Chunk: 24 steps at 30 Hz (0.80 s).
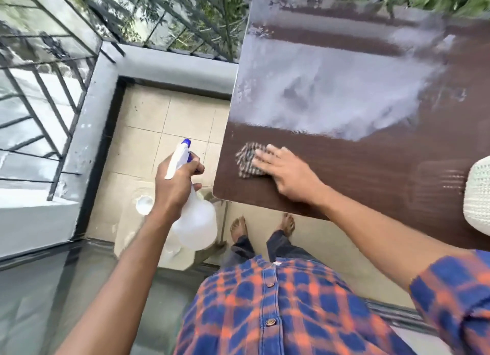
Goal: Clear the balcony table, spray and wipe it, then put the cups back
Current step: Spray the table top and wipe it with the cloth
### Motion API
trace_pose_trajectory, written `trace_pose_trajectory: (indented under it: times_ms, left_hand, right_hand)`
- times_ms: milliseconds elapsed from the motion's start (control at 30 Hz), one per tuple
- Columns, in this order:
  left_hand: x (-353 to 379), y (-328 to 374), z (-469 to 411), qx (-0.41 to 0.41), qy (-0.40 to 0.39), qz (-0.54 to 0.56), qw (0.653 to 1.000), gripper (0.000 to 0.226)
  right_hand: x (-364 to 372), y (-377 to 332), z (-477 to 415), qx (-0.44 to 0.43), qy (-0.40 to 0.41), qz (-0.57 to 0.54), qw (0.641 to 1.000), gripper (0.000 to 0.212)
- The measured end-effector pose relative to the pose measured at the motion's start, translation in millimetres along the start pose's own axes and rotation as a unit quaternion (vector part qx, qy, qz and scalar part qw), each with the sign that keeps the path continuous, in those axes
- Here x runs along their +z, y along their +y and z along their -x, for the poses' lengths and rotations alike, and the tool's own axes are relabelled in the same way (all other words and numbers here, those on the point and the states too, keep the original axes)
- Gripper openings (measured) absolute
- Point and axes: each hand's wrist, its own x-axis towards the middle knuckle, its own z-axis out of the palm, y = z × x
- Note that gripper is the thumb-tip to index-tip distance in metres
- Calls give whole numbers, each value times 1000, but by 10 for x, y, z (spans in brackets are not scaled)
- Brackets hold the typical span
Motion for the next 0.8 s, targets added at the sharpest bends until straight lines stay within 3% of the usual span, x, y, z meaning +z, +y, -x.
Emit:
trace_pose_trajectory:
  times_ms: [167, 233, 333, 433, 500, 633, 800]
  left_hand:
    - [-169, -36, -43, 13, 20, -8, 1000, 9]
    - [-197, -40, -47, 15, 24, -6, 1000, 8]
    - [-254, -46, -59, 11, 28, 3, 1000, 7]
    - [-252, -49, -64, 10, 19, 4, 1000, 7]
    - [-234, -49, -74, 9, 10, 0, 1000, 7]
    - [-187, -49, -93, 10, -23, -6, 1000, 4]
    - [-11, 7, -79, 22, -69, -44, 996, 7]
  right_hand:
    - [-390, 433, -1062, 195, 54, -51, 978, 65]
    - [-412, 277, -1415, 195, 47, -60, 978, 69]
    - [-224, -244, -1556, 108, 12, -41, 993, 73]
    - [59, -829, -1142, -26, -25, -35, 999, 66]
    - [235, -1050, -736, -66, -30, -39, 997, 63]
    - [370, -1066, -95, -12, -8, -48, 999, 76]
    - [349, -690, 722, 94, 35, -44, 994, 74]
